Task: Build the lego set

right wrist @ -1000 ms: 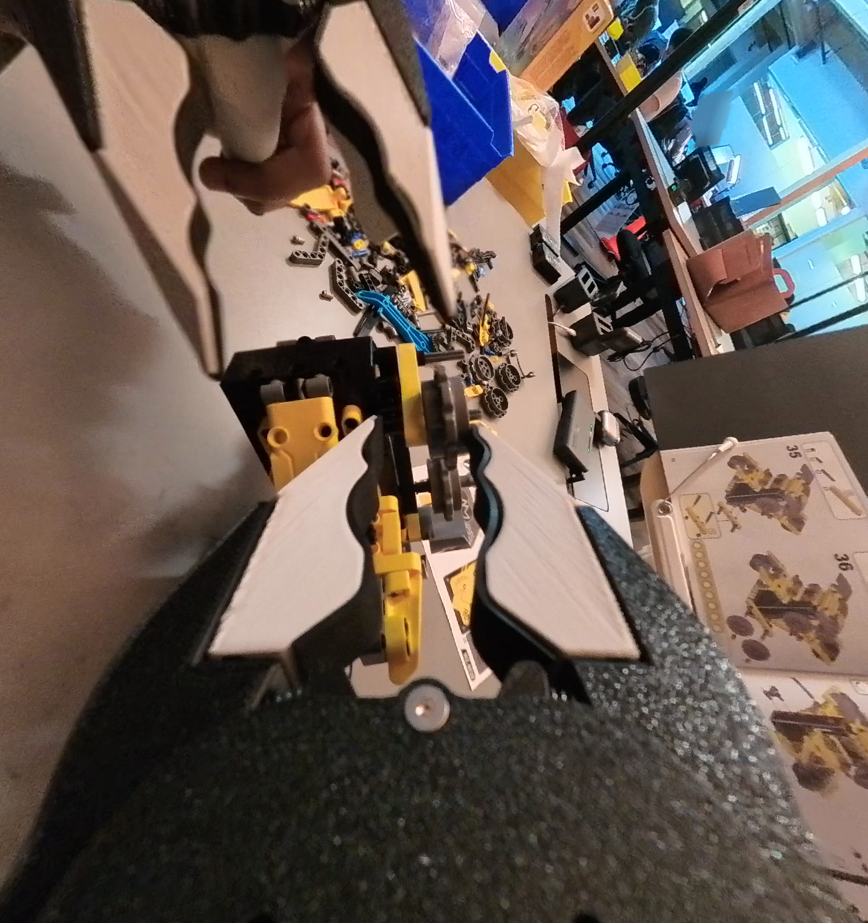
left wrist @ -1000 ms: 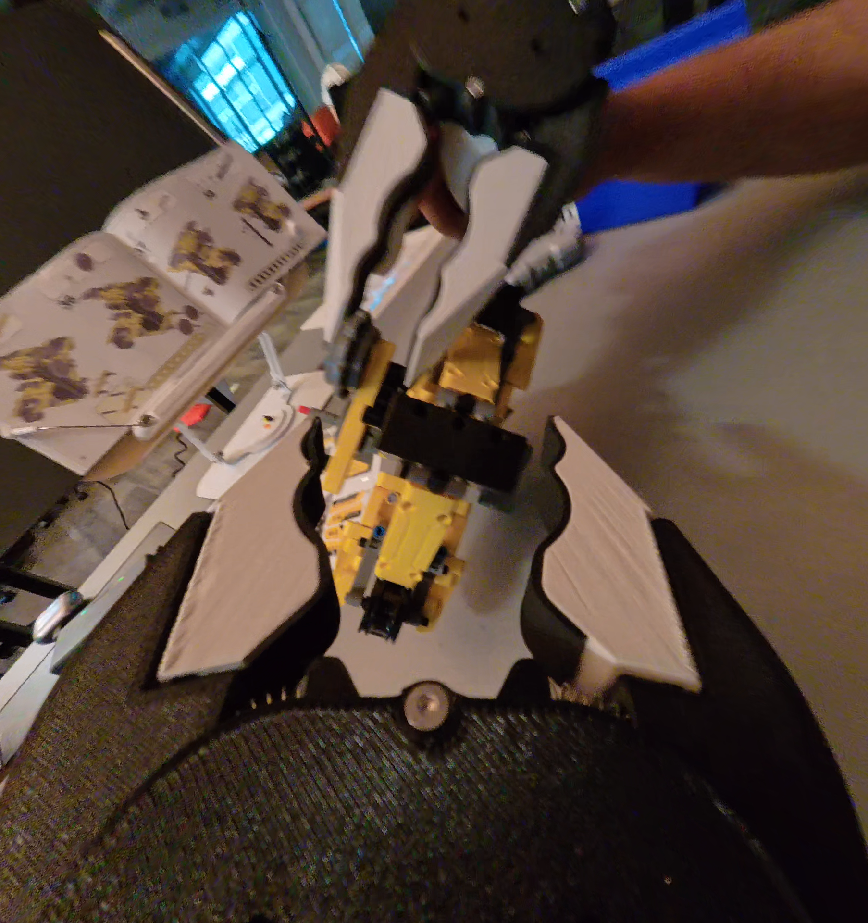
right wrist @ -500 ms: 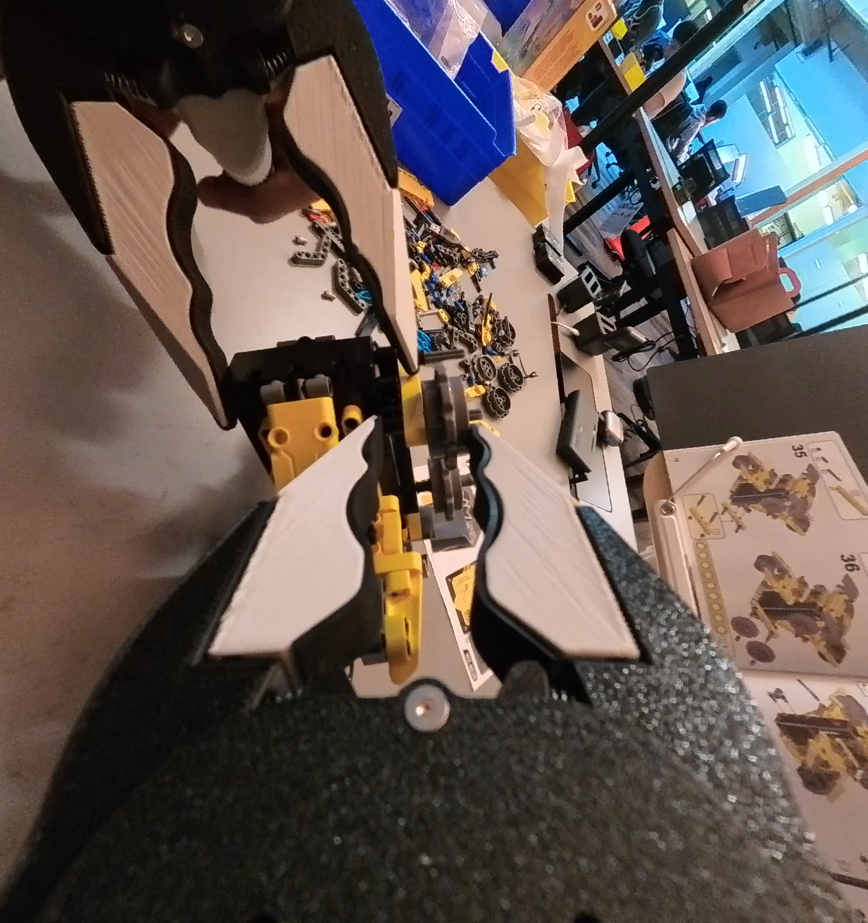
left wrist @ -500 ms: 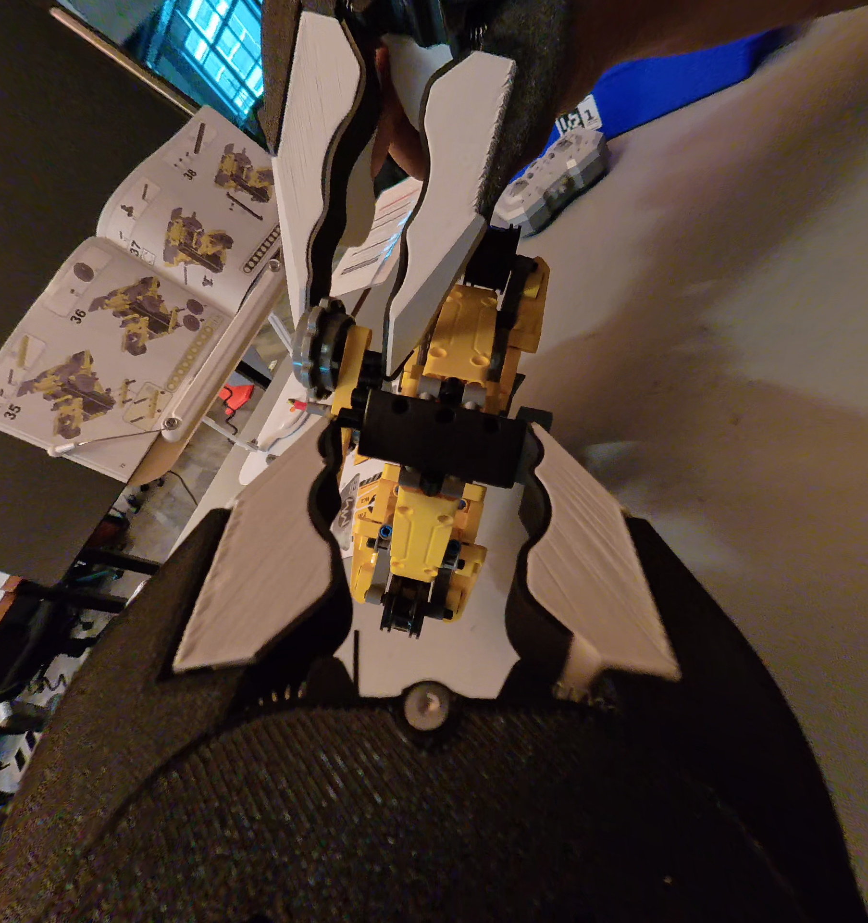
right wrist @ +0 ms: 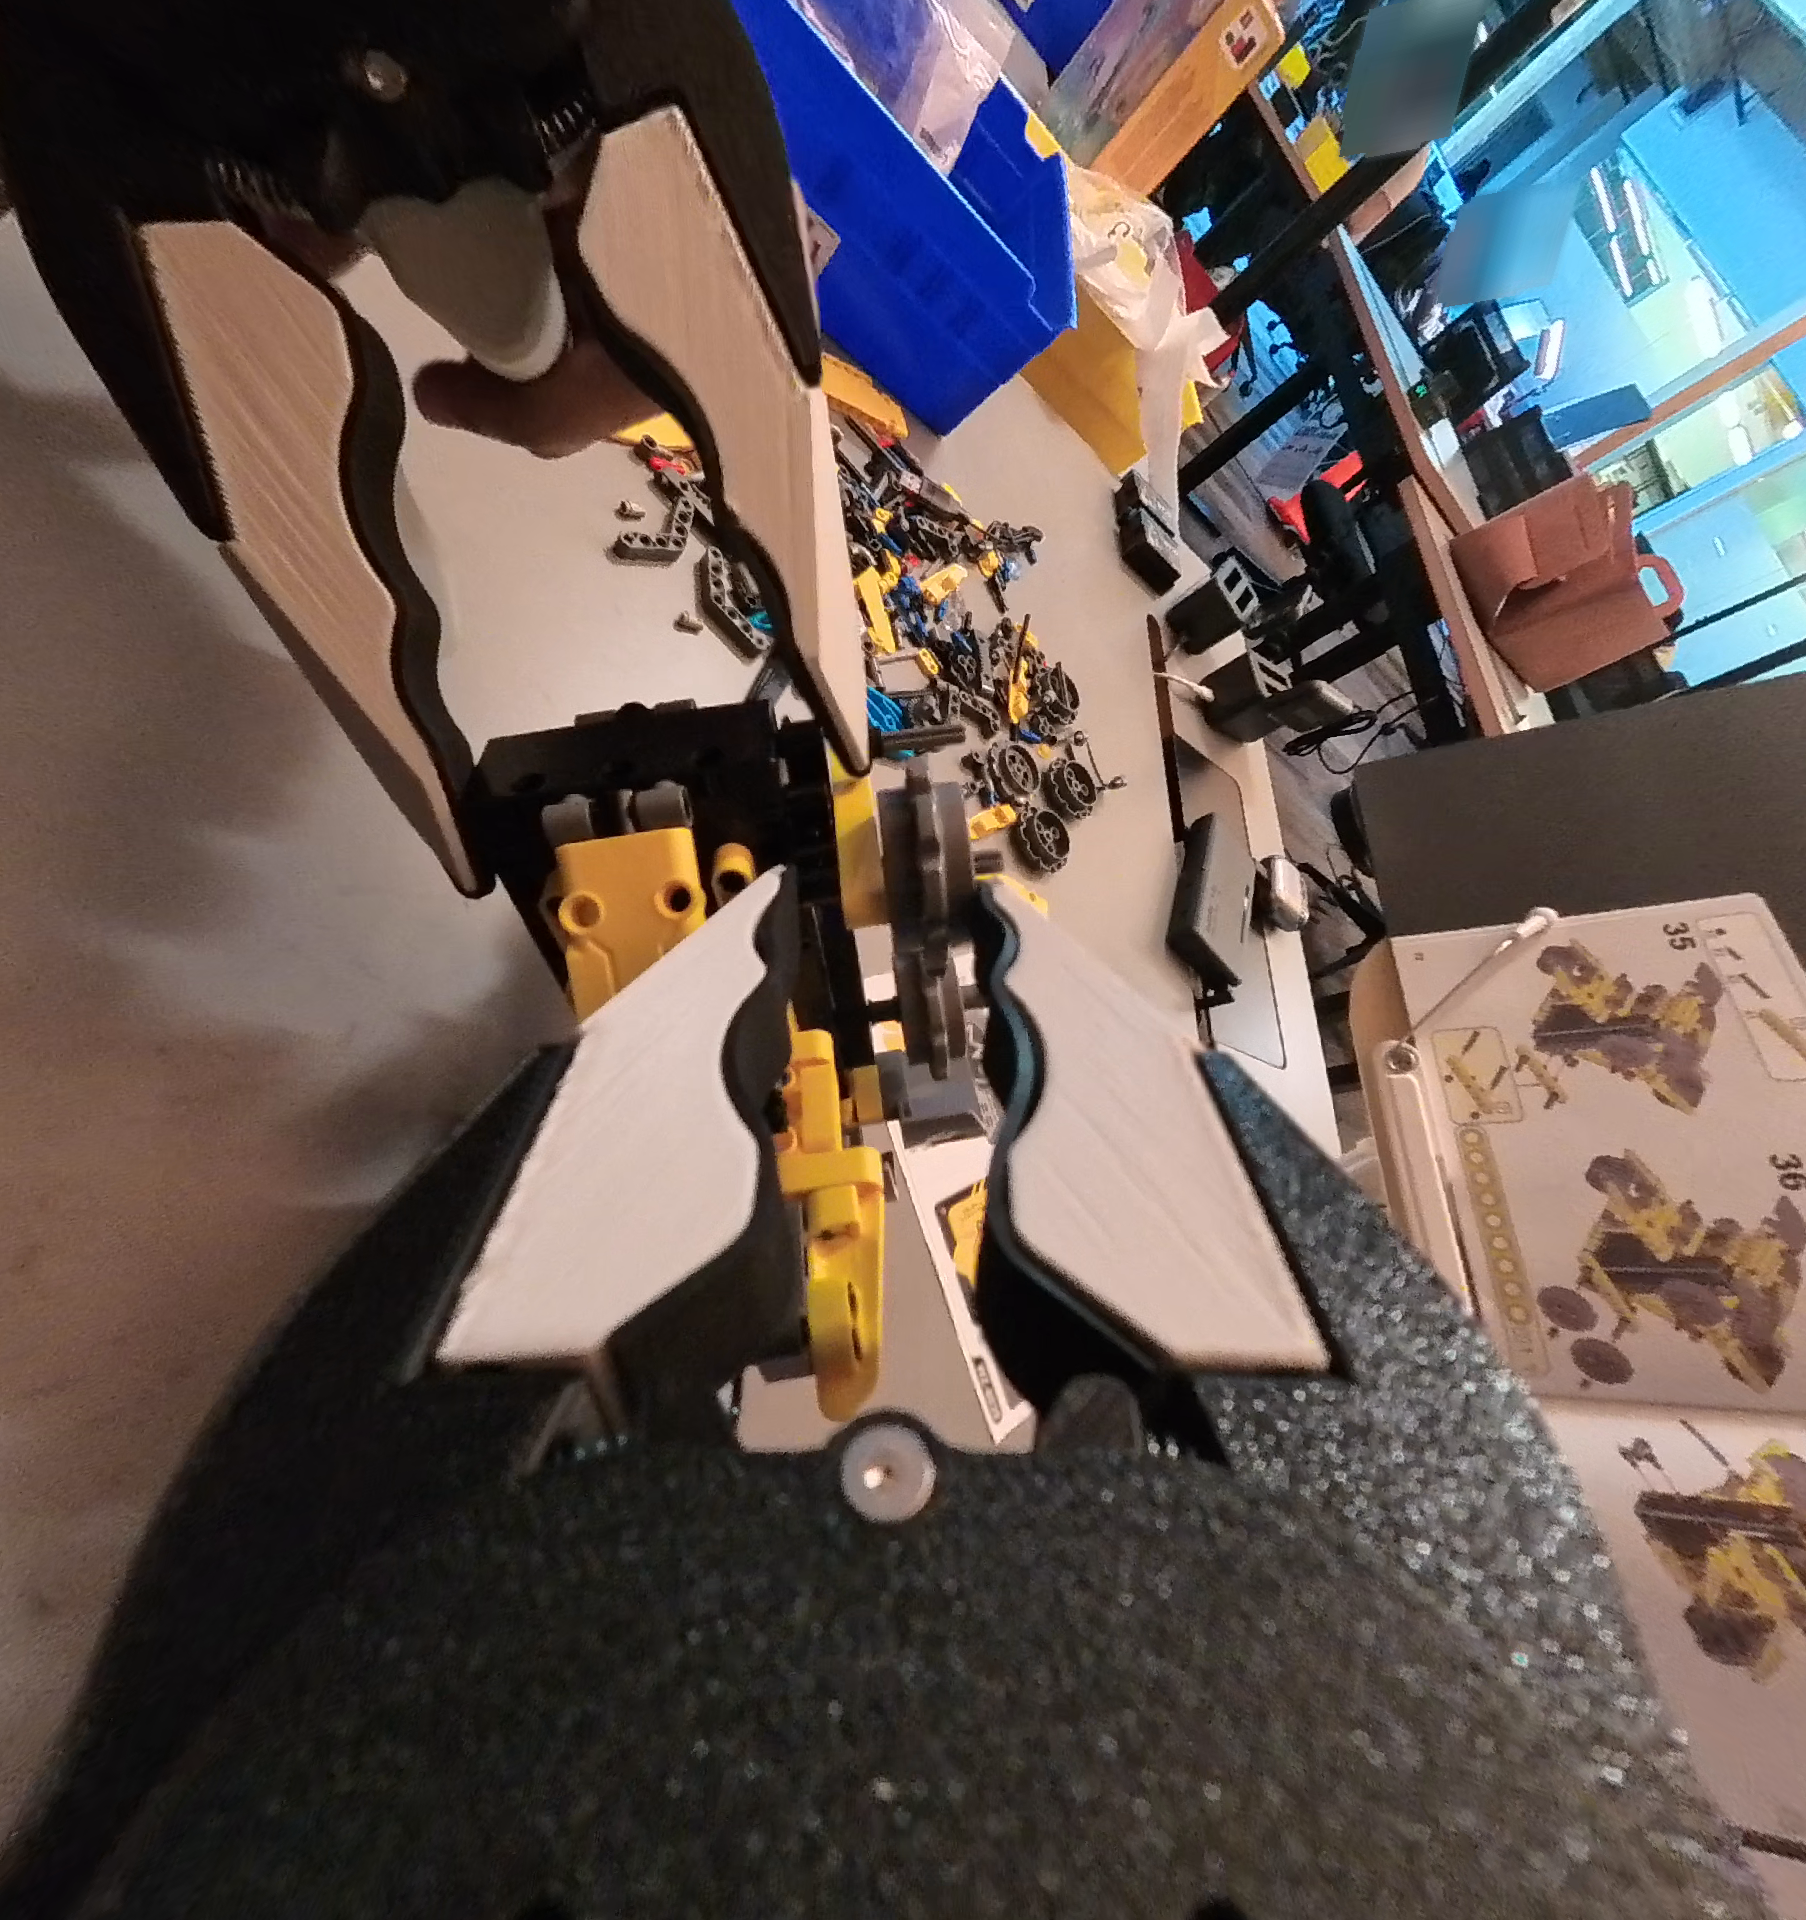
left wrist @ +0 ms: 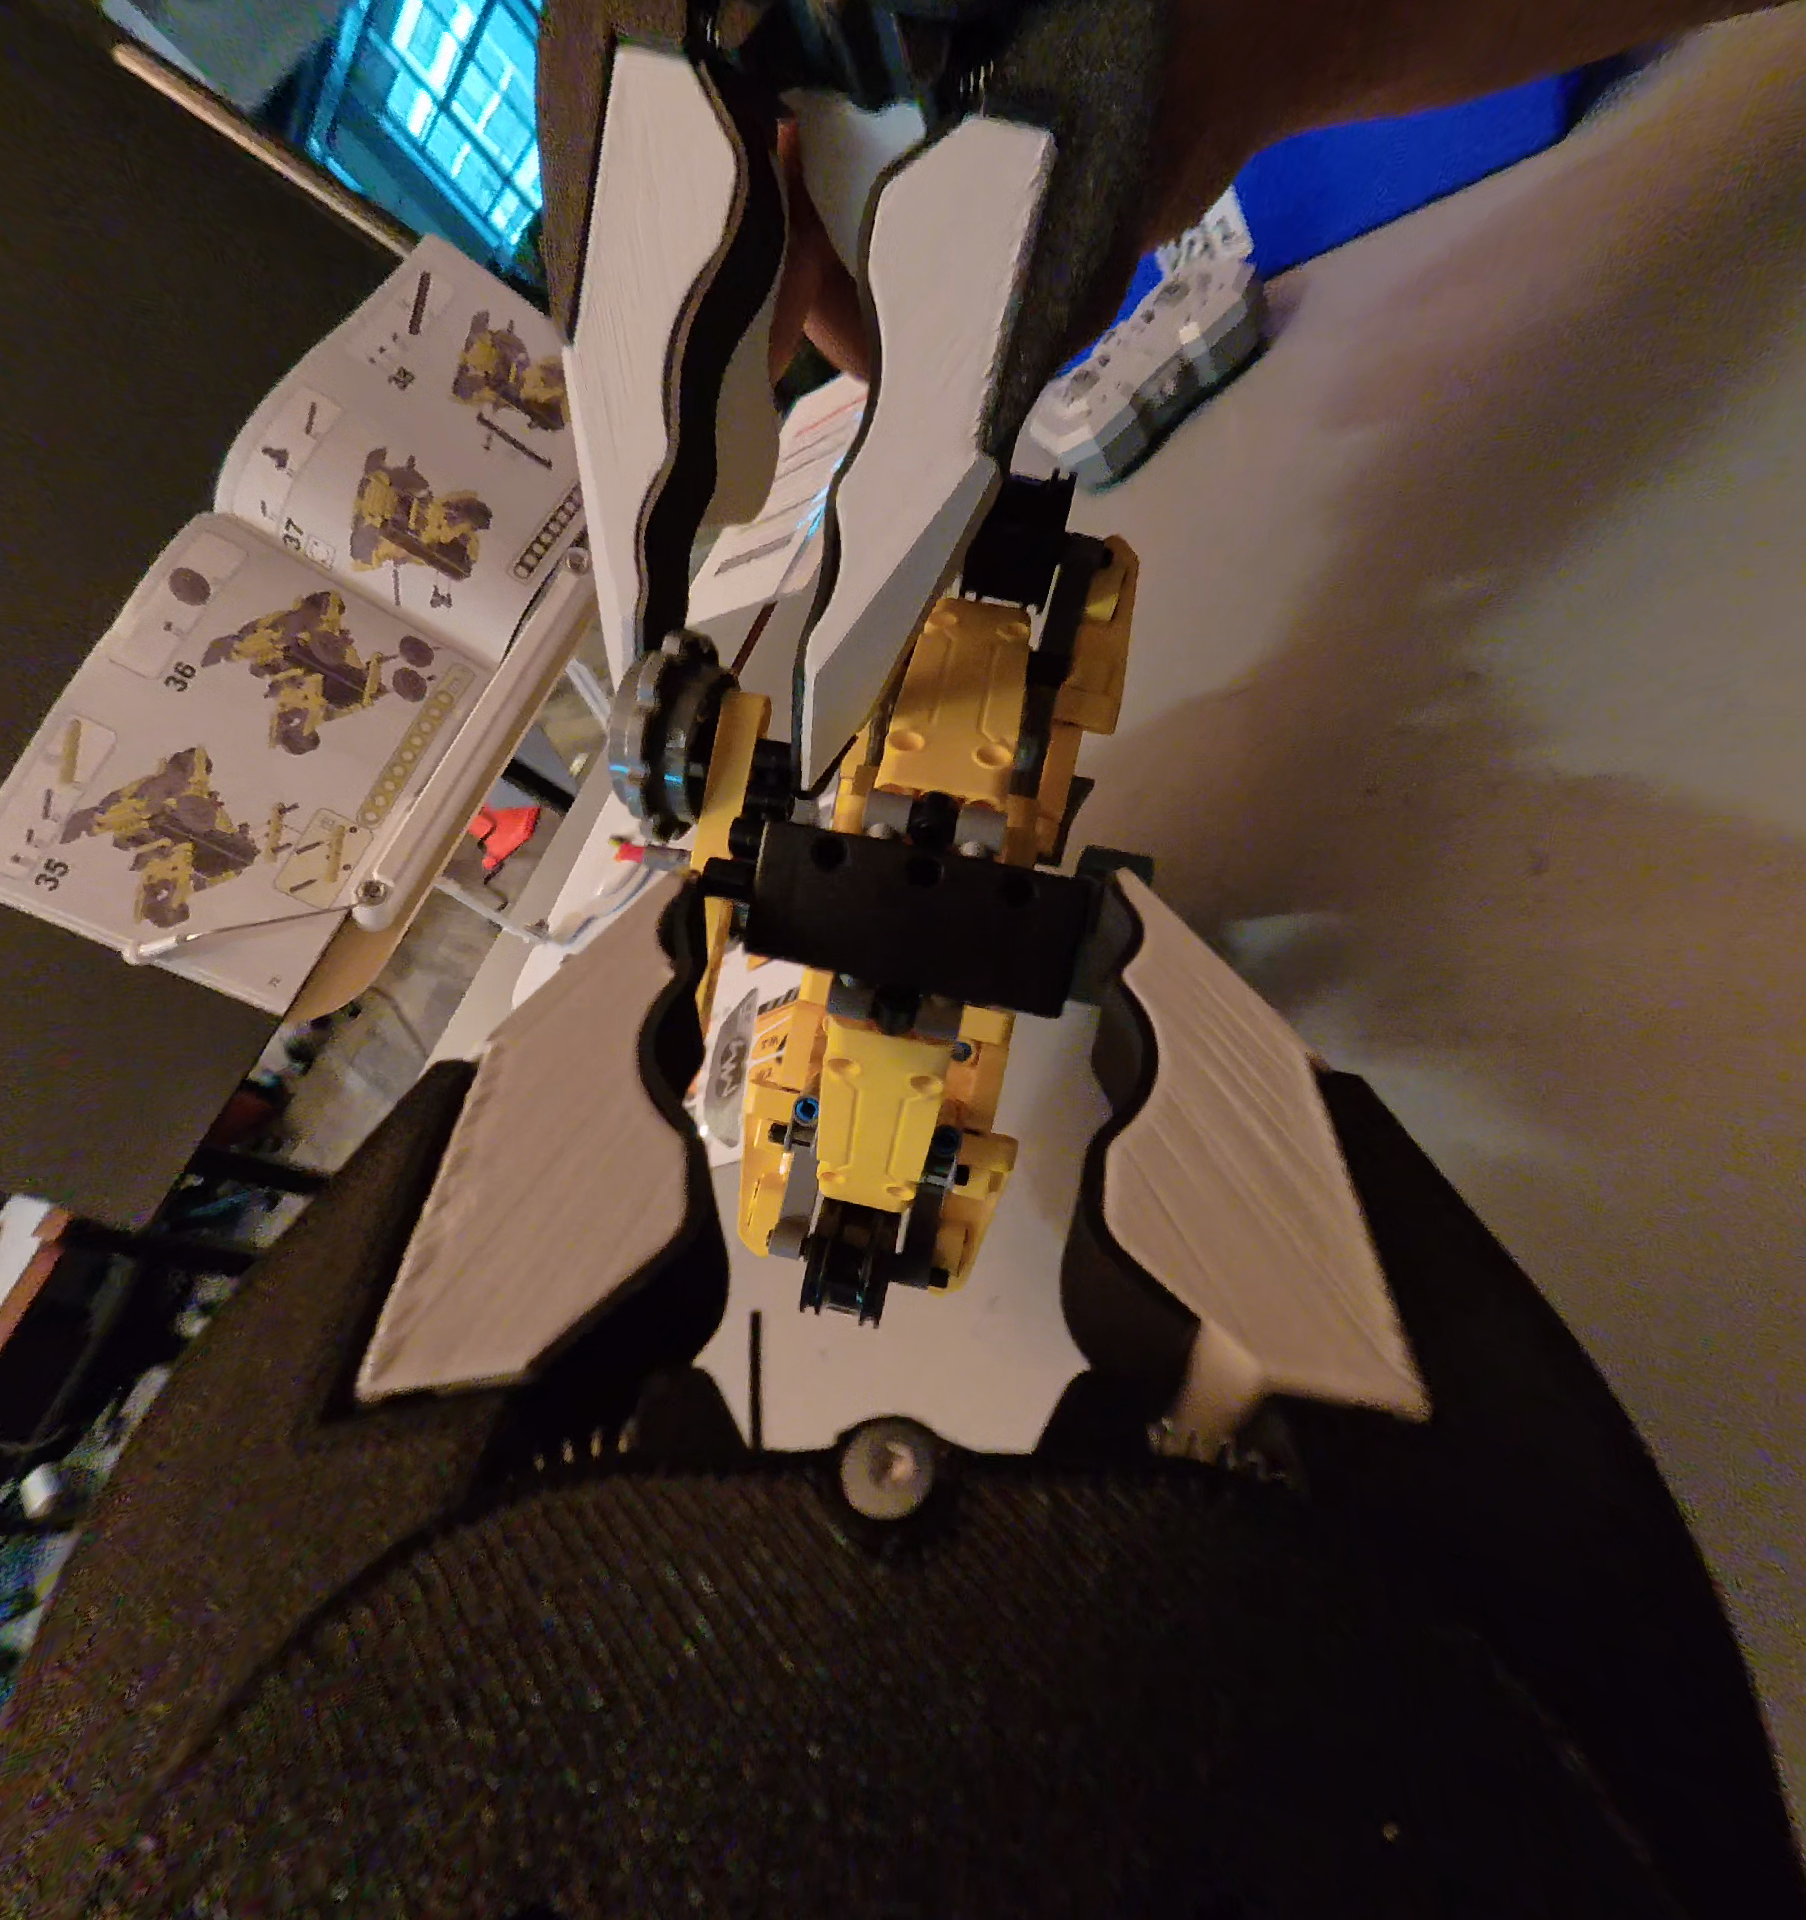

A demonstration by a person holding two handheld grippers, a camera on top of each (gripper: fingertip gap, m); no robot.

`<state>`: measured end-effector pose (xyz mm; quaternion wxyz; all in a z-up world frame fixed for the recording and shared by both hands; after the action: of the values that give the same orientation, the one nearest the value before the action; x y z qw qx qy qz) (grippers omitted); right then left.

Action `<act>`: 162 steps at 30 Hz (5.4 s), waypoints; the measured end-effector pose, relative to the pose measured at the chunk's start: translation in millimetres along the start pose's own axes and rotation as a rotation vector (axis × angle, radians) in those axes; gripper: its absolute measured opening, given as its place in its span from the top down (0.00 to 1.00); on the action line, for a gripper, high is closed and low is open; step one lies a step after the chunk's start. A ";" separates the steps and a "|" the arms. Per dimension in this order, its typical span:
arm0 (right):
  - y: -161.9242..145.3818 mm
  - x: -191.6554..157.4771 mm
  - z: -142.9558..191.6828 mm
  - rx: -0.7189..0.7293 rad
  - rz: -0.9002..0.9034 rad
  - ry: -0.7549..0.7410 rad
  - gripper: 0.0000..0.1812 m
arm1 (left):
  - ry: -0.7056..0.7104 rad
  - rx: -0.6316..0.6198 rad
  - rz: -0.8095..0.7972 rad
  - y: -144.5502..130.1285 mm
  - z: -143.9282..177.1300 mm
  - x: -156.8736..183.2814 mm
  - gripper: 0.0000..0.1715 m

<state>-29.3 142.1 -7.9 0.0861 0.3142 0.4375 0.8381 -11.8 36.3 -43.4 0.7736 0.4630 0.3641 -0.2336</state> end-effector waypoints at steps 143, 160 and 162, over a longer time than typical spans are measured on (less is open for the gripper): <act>-34.1 10.9 30.0 0.203 0.045 -0.053 0.82 | 0.039 0.128 0.146 -3.8 -36.0 0.8 0.50; -23.5 -43.0 46.8 0.220 0.339 -0.251 0.81 | 0.022 0.100 0.177 25.7 -8.1 29.4 0.48; -24.0 -53.1 50.8 0.199 0.404 -0.284 0.81 | 0.014 0.134 0.287 29.4 -0.3 29.1 0.49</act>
<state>39.9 168.9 -29.5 -0.0538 0.5163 0.4297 0.7388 26.9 49.4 -50.2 0.7638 0.5627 0.2832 -0.1409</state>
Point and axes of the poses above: each gripper's, where its closed fingertips meet, z back along the fingers, y out of its top, x = y × z across the jaws, the point moved 6 cm from there along z, back along the fingers, and after that the axes turned 15 degrees about -z, right-handed, at the moved point
